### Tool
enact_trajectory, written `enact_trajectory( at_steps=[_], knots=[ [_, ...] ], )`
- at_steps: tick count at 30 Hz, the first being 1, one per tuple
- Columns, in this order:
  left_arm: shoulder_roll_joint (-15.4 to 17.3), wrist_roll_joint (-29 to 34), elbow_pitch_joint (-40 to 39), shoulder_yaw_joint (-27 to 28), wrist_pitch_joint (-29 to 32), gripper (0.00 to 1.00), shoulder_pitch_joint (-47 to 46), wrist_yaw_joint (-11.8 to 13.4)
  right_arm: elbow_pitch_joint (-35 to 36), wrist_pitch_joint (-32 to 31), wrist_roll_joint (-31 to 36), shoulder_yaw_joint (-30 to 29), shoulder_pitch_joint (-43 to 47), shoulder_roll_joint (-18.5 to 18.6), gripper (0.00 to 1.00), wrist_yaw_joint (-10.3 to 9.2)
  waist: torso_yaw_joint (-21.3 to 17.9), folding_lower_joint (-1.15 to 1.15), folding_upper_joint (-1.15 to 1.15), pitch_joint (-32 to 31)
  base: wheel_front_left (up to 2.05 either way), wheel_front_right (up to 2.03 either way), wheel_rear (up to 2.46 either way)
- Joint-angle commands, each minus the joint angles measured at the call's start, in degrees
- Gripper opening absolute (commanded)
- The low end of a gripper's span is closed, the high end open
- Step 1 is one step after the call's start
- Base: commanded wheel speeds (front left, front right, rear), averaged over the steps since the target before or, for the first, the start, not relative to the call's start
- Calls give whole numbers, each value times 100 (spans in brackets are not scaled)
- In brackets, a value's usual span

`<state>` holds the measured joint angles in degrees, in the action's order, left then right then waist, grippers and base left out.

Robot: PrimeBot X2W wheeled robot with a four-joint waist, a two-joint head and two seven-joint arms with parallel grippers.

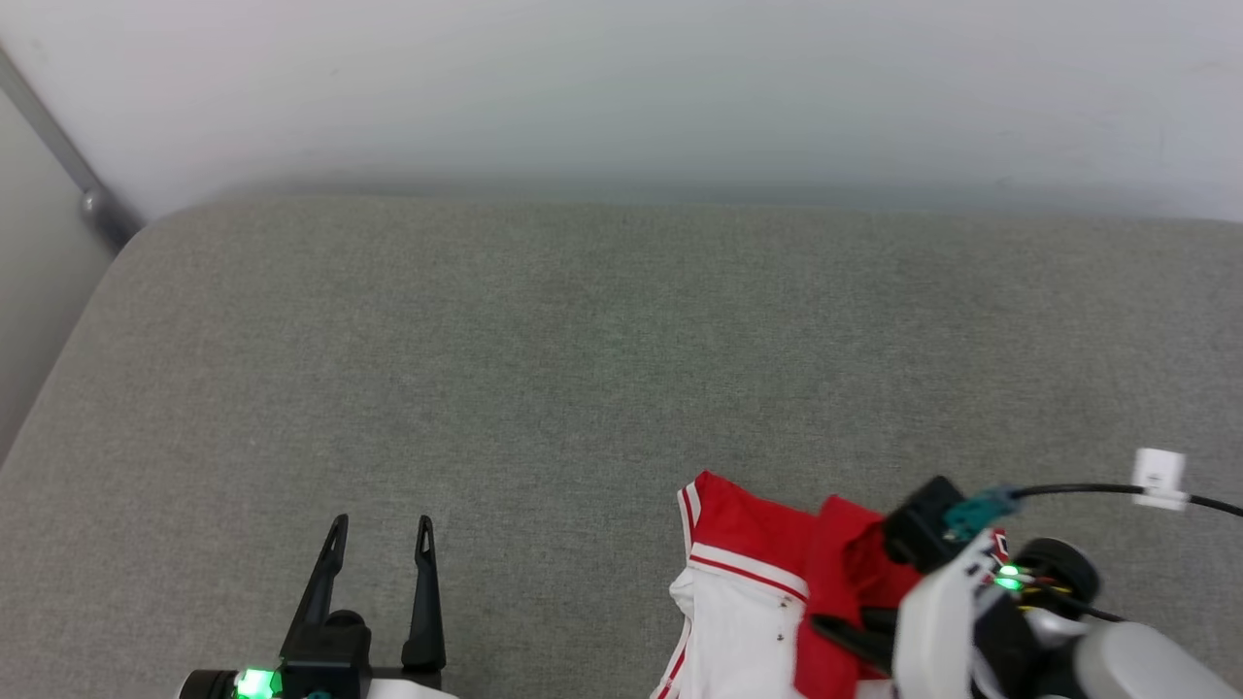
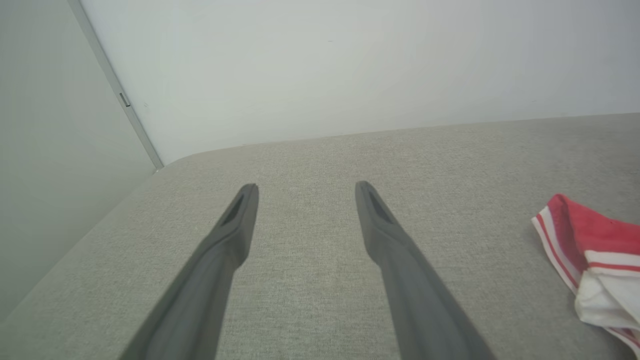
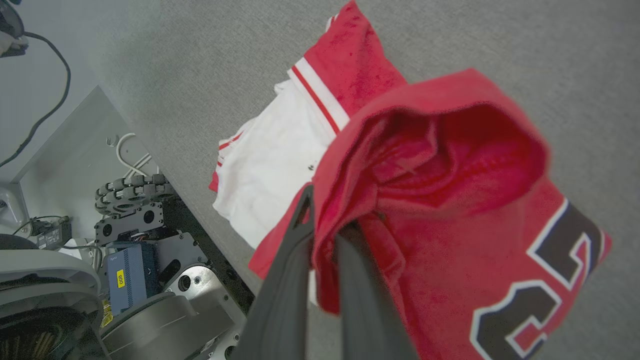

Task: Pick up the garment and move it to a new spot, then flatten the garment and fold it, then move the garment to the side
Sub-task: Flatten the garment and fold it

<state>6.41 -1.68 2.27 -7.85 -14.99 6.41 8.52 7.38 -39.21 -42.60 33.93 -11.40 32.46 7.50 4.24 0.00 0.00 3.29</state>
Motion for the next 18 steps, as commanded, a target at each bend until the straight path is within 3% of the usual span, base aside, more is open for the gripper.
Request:
enact_trajectory(
  at_steps=[1,8,16,17,18],
  knots=[
    [-43,50,27,-18,-26,100,-111,-37,-238,0,-7,282,-315,-220,0,-3,50,0,0,85,0,0,0],
    [-99,58,67,-43,-26,100,-270,-92,-1446,212,-13,1205,-1199,-723,0,-3,195,0,0,306,0,0,0],
    [-135,65,84,-2,-26,100,-299,-110,-2399,588,-50,1954,-1536,-835,0,-3,238,0,0,365,0,0,0],
    [-138,63,93,13,-26,100,-270,-106,-2434,667,-57,2060,-1569,-807,46,-3,220,0,0,334,0,0,0],
    [-139,60,104,28,-26,100,-222,-100,-2443,767,-51,2145,-1620,-776,100,-3,192,0,0,291,0,0,0]
  ],
)
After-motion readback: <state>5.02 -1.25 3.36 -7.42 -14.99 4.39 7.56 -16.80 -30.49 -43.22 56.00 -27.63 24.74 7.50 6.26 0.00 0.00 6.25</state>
